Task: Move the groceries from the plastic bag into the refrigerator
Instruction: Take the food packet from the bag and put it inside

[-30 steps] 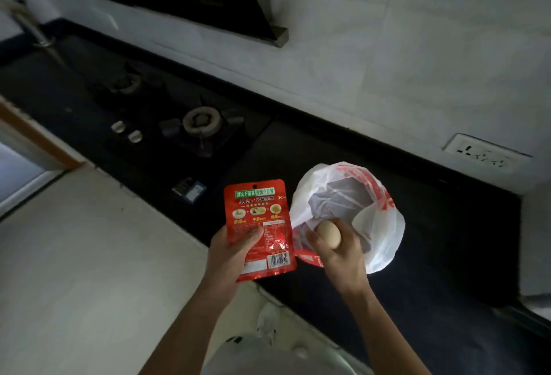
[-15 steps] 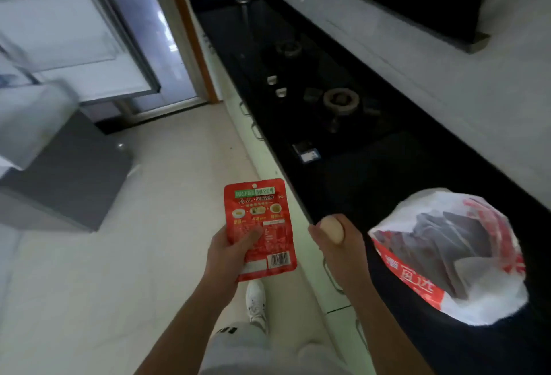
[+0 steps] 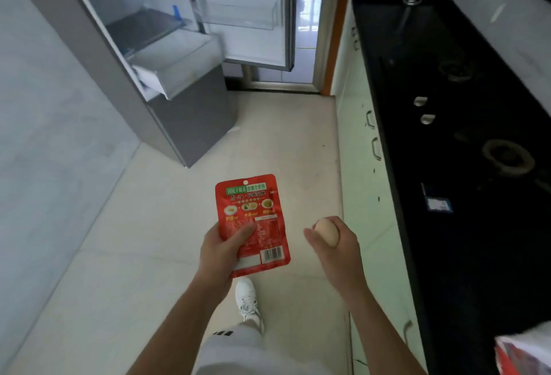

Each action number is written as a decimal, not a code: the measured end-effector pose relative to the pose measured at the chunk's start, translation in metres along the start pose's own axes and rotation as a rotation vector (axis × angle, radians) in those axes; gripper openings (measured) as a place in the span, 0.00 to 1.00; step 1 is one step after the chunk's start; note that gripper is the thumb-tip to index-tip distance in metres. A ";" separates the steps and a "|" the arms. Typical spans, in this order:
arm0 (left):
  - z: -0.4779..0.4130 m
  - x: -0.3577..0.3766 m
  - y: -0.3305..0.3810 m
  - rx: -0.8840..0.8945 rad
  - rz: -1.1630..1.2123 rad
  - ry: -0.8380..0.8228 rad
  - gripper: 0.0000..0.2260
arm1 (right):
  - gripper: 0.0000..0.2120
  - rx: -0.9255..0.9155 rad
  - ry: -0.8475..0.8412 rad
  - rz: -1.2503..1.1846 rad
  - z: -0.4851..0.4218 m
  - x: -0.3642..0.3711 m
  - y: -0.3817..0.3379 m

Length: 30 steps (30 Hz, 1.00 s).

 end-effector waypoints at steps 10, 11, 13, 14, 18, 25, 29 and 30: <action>-0.118 -0.106 0.037 -0.023 0.155 0.159 0.12 | 0.10 -0.040 -0.183 0.103 -0.116 0.151 -0.027; -0.133 -0.116 0.042 -0.025 0.161 0.166 0.12 | 0.11 -0.051 -0.193 0.119 -0.129 0.168 -0.032; -0.161 -0.135 0.054 -0.029 0.159 0.178 0.12 | 0.11 -0.067 -0.204 0.138 -0.154 0.198 -0.041; -0.175 -0.144 0.061 -0.029 0.155 0.179 0.12 | 0.11 -0.069 -0.205 0.132 -0.166 0.213 -0.045; -0.219 -0.175 0.089 -0.013 0.145 0.183 0.13 | 0.10 -0.075 -0.225 0.119 -0.205 0.262 -0.063; -0.276 -0.200 0.107 -0.032 0.180 0.229 0.12 | 0.10 -0.051 -0.290 0.134 -0.257 0.315 -0.071; -0.311 -0.201 0.115 -0.057 0.178 0.251 0.12 | 0.10 -0.037 -0.313 0.143 -0.294 0.335 -0.069; -0.321 -0.200 0.118 -0.060 0.178 0.257 0.12 | 0.10 -0.033 -0.315 0.143 -0.305 0.339 -0.068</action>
Point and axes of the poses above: each hand's wrist, its own z-axis away from the middle knuckle, its own x-axis out of the palm, y = z × x, the point moved 4 cm from there along -z, towards the middle knuckle, and after that the axes turned 13 degrees about -z, right-handed, at the moved point
